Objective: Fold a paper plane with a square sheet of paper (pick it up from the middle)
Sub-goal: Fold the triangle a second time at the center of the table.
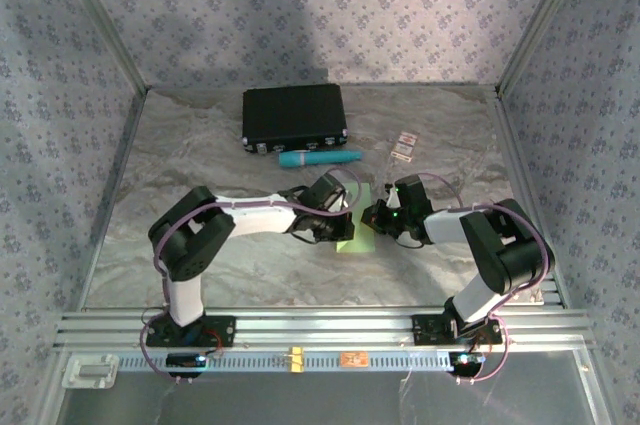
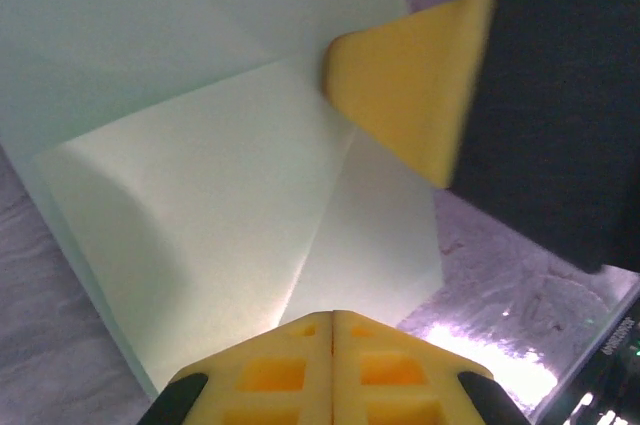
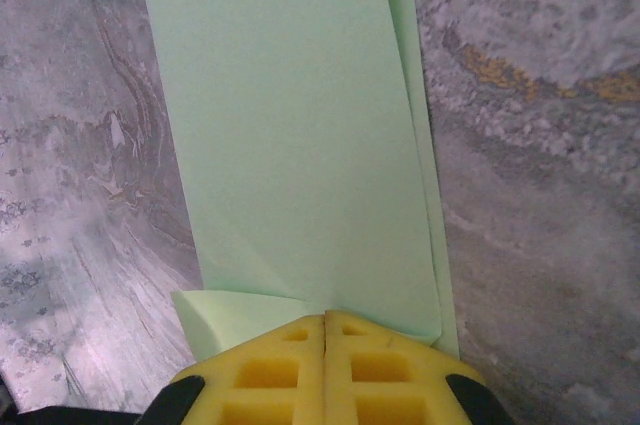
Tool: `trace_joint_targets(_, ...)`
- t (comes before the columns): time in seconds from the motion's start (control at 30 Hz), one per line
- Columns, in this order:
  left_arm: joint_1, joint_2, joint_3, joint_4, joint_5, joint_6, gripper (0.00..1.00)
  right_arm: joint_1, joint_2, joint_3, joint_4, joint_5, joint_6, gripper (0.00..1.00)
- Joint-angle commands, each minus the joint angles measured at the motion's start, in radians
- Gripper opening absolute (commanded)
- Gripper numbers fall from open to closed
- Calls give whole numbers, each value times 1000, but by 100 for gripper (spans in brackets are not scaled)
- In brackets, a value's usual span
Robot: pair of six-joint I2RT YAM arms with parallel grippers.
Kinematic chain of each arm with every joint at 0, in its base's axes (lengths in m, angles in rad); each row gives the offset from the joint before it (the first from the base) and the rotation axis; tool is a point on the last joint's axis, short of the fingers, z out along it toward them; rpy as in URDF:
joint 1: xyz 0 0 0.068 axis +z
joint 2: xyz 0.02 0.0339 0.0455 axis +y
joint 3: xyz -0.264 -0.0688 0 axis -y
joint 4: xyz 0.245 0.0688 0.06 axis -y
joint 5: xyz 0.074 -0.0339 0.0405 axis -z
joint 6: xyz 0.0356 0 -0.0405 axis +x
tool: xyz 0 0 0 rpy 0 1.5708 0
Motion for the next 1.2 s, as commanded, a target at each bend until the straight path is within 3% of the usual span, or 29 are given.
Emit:
trace_joint_targets(0.0,-3,20,-8,32,6,-29,7,2,2,-34,-69,64,-6,5)
trace_joint_targets(0.27,-5,18,-142,117,-40,-61,7,1,4,-37,-70,66,-9,5)
trace_joint_targets(0.73,-8,-3,-179,146,-57,-49,7,33,-119,38,-129,-12,-43,10)
trace_joint_targets(0.9,-6,-3,-176,147,-55,-45,7,95,-86,12,-102,9,-22,9)
trace_joint_targets(1.17,-6,-35,-188,144,-54,-38,8,75,-20,-38,-79,52,-2,2)
